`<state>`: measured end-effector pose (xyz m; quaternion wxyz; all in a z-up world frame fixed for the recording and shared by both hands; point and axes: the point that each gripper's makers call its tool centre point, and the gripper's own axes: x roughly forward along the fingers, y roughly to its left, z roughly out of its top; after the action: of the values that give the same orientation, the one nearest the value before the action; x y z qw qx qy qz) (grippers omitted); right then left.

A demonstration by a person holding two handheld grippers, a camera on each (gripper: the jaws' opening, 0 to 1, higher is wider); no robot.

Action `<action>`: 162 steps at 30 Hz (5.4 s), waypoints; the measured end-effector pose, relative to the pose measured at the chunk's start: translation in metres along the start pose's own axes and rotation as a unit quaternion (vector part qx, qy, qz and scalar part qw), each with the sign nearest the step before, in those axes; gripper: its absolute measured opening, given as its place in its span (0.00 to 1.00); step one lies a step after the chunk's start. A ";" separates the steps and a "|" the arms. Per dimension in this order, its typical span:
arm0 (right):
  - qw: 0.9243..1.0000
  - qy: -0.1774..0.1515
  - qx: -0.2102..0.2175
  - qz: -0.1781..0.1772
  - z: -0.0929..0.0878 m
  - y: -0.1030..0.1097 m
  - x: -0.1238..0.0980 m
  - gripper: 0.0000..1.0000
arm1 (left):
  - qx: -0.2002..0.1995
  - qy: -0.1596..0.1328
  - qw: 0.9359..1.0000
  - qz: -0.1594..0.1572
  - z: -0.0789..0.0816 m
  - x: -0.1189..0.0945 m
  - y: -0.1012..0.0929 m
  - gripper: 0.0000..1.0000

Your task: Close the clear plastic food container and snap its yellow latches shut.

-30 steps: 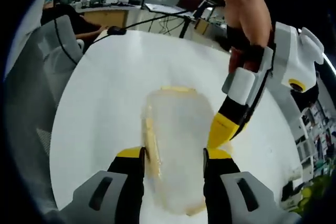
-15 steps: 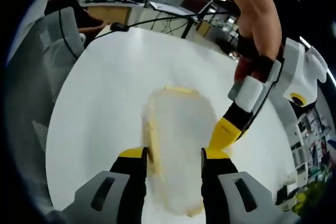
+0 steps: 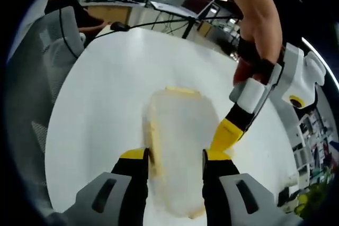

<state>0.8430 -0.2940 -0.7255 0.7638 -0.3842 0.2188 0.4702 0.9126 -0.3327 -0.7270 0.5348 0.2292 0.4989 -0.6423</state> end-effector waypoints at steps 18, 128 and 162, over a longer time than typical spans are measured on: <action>0.999 -0.001 -0.041 -0.012 0.000 0.000 0.004 0.33 | -0.008 0.011 1.000 -0.002 -0.003 0.002 -0.003 0.27; 0.960 0.022 0.268 -0.071 -0.066 -0.004 -0.019 0.68 | -0.116 -0.341 0.886 0.291 -0.097 -0.035 -0.040 0.57; 0.963 0.022 0.260 -0.068 -0.081 -0.006 0.009 0.57 | -0.085 -0.310 0.890 0.323 -0.102 0.000 -0.021 0.51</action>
<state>0.8545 -0.3547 -0.7785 0.8624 -0.1968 0.3241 0.3354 0.8692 -0.2441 -0.7596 0.8580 0.1203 0.2587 -0.4271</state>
